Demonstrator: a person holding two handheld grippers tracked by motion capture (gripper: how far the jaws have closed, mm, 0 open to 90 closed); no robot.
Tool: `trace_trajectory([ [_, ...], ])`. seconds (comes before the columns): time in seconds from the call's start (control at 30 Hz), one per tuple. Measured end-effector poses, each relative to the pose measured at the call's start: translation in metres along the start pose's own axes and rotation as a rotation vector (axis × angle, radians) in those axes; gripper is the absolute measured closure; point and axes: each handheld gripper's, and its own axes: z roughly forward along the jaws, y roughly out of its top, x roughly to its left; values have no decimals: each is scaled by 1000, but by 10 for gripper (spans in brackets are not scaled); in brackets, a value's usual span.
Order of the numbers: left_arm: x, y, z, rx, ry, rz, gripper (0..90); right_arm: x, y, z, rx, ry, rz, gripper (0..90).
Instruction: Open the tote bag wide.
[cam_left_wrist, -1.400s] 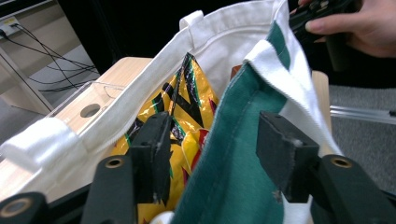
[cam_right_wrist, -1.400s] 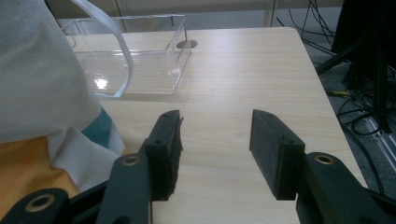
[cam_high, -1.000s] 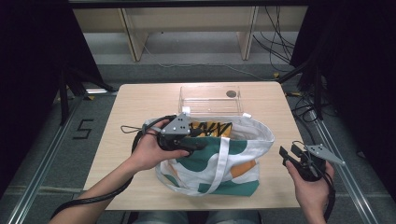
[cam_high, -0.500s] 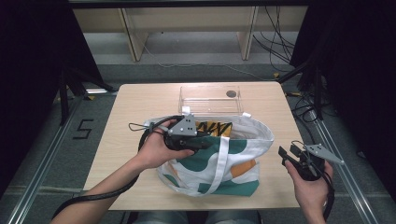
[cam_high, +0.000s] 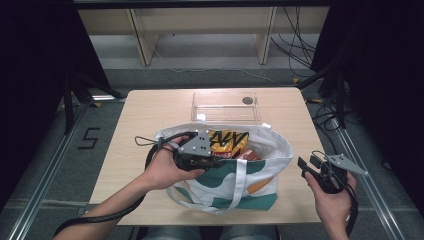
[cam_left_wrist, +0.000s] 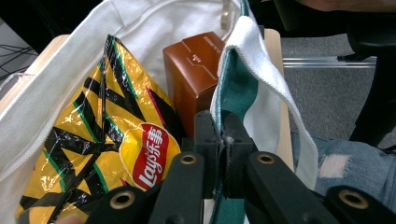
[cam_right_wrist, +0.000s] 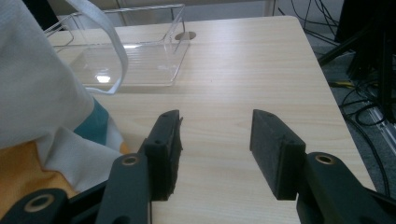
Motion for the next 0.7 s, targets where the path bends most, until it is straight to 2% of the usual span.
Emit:
trace_trajectory([
  [0.07,-2,1,-2,3,0,7,865,1,0,0,4,4,13,534],
  [0.1,-4,0,-2,-3,-1,-7,865,-2,0,1,-11,18,-25,534],
  [0.13,-5,-1,-2,4,-7,-4,865,-2,0,1,-10,18,-23,534],
  [0.17,-5,-3,-2,7,-19,-2,866,-1,0,1,-7,14,-3,534],
  [0.2,-8,-7,0,17,-28,-22,866,-1,0,0,-1,6,-3,534],
  [0.27,-8,-9,1,14,-37,-17,866,0,-1,1,0,5,4,534],
  [0.33,-9,-12,1,13,-43,-30,866,1,-1,2,0,8,18,534],
  [0.37,-11,-13,3,11,-45,-29,866,-2,-1,3,-13,25,-23,534],
  [0.4,-11,-14,3,14,-53,-18,866,-2,-1,3,-11,20,-26,534],
  [0.43,-14,-16,4,17,-55,-31,866,-2,-1,2,-2,15,-29,534],
  [0.47,-15,-17,6,17,-63,-17,866,-1,-1,3,-5,21,-14,534],
  [0.53,-19,-21,10,19,-71,-38,866,0,-1,3,-2,25,-10,534],
  [0.57,-19,-22,11,22,-78,-22,866,-1,-1,3,0,26,-11,534],
  [0.67,-23,-25,15,28,-82,-37,866,-2,-1,3,-2,22,-20,534],
  [0.7,-23,-25,16,30,-85,-28,866,-2,-1,3,-2,23,-18,534],
])
